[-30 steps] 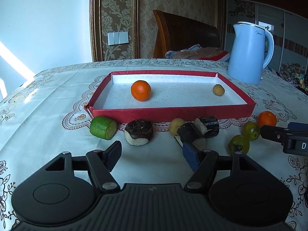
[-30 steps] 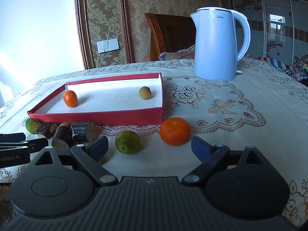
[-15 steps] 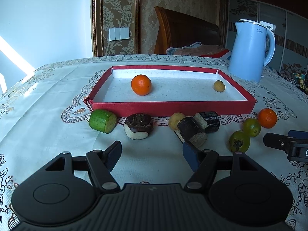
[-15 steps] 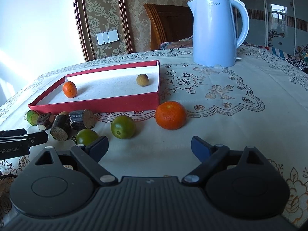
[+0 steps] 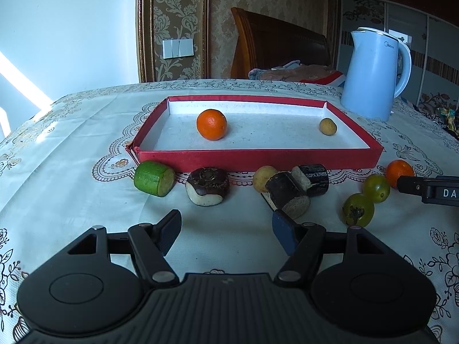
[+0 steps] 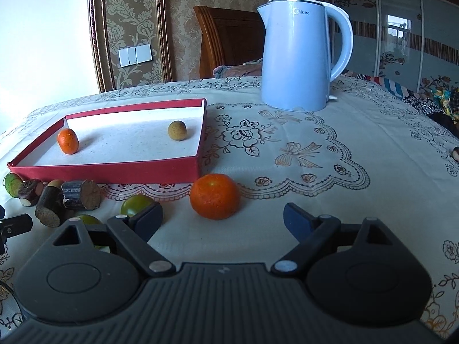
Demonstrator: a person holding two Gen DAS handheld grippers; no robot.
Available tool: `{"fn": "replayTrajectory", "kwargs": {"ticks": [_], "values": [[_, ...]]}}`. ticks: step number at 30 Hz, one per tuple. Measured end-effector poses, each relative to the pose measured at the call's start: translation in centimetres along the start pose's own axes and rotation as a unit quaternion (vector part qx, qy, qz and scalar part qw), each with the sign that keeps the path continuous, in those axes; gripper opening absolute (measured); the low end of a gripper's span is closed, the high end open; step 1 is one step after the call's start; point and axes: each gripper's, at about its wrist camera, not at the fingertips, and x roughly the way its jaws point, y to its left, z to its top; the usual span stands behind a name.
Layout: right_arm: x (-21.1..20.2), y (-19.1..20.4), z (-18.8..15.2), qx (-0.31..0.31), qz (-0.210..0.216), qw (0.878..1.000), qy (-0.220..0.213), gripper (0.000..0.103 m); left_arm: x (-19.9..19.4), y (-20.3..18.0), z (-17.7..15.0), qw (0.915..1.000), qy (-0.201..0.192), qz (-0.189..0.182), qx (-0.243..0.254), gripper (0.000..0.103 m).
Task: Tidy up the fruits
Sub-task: 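Withdraw both tools from the tray back toward the remaining items, then close the left gripper on the chocolate donut while the right gripper grasps a tangerine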
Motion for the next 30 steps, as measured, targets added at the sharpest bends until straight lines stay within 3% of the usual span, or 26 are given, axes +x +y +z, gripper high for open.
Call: {"fn": "replayTrajectory", "kwargs": {"ticks": [4, 10, 15, 18, 30], "values": [[0.6, -0.3, 0.3, -0.001, 0.001, 1.000, 0.007, 0.090, -0.5, 0.9, -0.2, 1.0000, 0.001, -0.003, -0.004, 0.070], [1.5, -1.1, 0.9, 0.015, 0.011, 0.999, 0.031, 0.090, 0.1, 2.7, 0.7, 0.9994, 0.005, 0.032, -0.016, 0.070], [1.6, -1.3, 0.7, 0.021, 0.012, 0.999, 0.030, 0.091, 1.1, 4.4, 1.4, 0.9985, 0.029, -0.005, -0.047, 0.070], [1.8, -1.2, 0.7, 0.016, 0.011, 0.999, 0.031, 0.091, 1.7, 4.7, 1.7, 0.9976, 0.038, -0.008, -0.058, 0.070], [2.1, -1.2, 0.6, 0.020, 0.016, 0.999, 0.028, 0.091, 3.5, 1.7, 3.1, 0.9987, 0.044, 0.002, 0.027, 0.070]]}}
